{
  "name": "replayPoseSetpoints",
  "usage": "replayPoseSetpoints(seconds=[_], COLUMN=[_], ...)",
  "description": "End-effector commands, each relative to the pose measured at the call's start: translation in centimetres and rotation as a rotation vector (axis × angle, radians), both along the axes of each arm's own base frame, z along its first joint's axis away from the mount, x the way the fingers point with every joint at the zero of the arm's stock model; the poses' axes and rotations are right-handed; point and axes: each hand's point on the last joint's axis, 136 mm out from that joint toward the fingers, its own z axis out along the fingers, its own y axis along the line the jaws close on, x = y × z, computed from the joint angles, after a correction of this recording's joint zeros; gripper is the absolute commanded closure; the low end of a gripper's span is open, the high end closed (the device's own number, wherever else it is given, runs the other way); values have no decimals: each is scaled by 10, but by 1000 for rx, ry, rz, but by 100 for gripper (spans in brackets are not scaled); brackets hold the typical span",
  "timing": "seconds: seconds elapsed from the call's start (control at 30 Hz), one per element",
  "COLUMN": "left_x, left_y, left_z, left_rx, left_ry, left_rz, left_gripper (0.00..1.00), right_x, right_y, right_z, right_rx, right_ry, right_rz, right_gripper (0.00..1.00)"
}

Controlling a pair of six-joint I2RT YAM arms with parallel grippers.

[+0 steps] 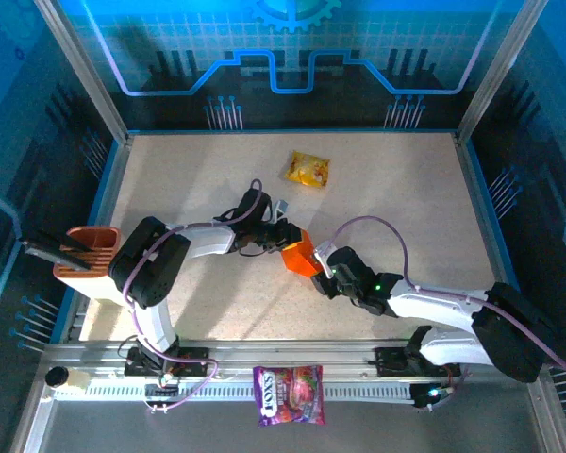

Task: Fold a paper plane with a square sheet of paper (pick it up from the middle)

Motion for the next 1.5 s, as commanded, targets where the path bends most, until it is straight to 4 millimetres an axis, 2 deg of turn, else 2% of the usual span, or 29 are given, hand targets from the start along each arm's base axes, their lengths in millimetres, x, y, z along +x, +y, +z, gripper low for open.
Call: replayPoseSetpoints(seconds=[0.0,0.3,0.5,0.73,0.8,0.9,0.97,1.23,1.47], left_x=[-6,-14,-13,-17,-17,-17,-15,-10,-8], left_y=[-6,-5,-10,-14,-14,-13,-12,-1,-4], left_z=[0,6,14,9,7,3,3,3,8], left_rx=[20,92,84,107,118,132,137,184,146], left_ry=[11,0,5,26,28,35,30,13,12], left_rz=[-84,-216,-251,-271,-263,-238,-217,-145,-117], left_gripper=[86,92,93,91,85,84,77,76,77], right_x=[5,1,-3,-7,-8,-12,-15,-24,-12], right_y=[0,2,-1,-6,-6,-3,0,16,21], right_z=[1,17,17,12,11,8,6,-5,-19], right_rx=[-7,74,80,78,82,90,94,40,-58], right_ry=[-33,-55,-68,-53,-49,-39,-28,-32,-81], right_rz=[-13,-11,3,-12,-7,10,21,68,-5], right_gripper=[60,59,59,59,59,59,59,57,57])
